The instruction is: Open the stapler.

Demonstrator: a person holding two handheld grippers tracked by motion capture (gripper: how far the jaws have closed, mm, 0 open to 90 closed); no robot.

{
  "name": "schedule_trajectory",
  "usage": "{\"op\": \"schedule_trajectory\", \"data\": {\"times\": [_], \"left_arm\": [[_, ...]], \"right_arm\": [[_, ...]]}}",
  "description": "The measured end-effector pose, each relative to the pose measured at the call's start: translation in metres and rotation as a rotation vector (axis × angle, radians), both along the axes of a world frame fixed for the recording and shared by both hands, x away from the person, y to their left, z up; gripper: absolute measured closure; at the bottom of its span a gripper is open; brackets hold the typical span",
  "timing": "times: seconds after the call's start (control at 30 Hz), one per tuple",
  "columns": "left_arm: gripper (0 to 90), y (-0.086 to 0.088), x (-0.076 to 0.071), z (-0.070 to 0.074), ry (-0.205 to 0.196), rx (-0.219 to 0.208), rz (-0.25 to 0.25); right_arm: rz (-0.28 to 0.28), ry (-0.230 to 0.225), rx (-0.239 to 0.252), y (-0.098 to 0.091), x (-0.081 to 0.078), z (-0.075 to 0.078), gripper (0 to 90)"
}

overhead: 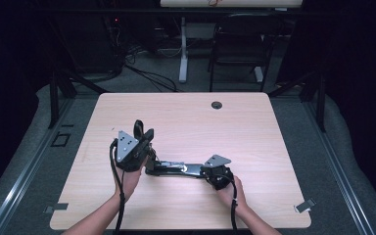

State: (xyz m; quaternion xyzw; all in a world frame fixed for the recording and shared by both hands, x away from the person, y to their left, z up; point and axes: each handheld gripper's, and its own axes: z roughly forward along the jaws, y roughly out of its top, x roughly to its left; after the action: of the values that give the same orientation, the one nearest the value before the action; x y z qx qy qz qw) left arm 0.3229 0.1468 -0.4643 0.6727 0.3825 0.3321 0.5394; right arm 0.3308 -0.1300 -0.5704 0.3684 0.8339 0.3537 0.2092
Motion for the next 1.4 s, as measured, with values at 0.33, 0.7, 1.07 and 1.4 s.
{"op": "schedule_trajectory", "data": {"times": [0.33,0.7,1.07,1.4], "left_arm": [[90.0,0.010,0.000,0.001,0.013,-0.002,0.020],[90.0,0.013,-0.001,-0.001,0.027,-0.002,0.053],[90.0,0.035,0.003,-0.003,0.077,-0.045,0.128],[90.0,0.044,0.008,-0.007,0.112,-0.064,0.151]], "right_arm": [[0.006,0.016,-0.002,0.000,0.002,0.001,90.0],[0.014,0.033,-0.017,0.000,0.004,0.004,90.0],[0.014,0.032,-0.003,0.000,0.005,0.003,90.0],[0.011,0.034,-0.002,0.000,0.005,0.003,90.0]]}}
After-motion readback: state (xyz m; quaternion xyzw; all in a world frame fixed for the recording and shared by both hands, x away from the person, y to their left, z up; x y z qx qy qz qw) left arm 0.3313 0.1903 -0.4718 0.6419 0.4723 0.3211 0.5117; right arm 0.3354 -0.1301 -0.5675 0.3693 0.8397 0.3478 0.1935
